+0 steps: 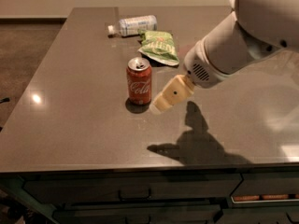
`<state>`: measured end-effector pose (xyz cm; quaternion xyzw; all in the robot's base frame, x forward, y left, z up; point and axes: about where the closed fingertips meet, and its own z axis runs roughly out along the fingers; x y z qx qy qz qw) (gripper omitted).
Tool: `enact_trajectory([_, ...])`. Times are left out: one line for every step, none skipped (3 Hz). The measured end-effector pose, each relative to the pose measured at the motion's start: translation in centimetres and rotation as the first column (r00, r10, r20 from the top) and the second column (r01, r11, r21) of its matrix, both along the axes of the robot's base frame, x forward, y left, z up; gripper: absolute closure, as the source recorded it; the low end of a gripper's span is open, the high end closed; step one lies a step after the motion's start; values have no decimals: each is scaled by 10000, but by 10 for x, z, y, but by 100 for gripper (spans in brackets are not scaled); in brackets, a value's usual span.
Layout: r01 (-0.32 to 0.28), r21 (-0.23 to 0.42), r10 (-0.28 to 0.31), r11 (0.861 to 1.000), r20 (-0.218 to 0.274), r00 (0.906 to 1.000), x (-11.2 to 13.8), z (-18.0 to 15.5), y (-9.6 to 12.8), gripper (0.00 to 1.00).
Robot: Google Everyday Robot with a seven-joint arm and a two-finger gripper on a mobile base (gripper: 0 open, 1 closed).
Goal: Pick coke can
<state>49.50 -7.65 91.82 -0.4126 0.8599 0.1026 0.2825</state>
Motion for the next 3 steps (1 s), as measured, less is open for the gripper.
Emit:
enact_trajectory([-136,566,91,9983,795,9968,8,0,20,0])
enact_trajectory([-110,660,37,9978,1100,9939,13,6,22,0])
enact_trajectory([-176,335,135,9993,1175,9930,10,3,22,0])
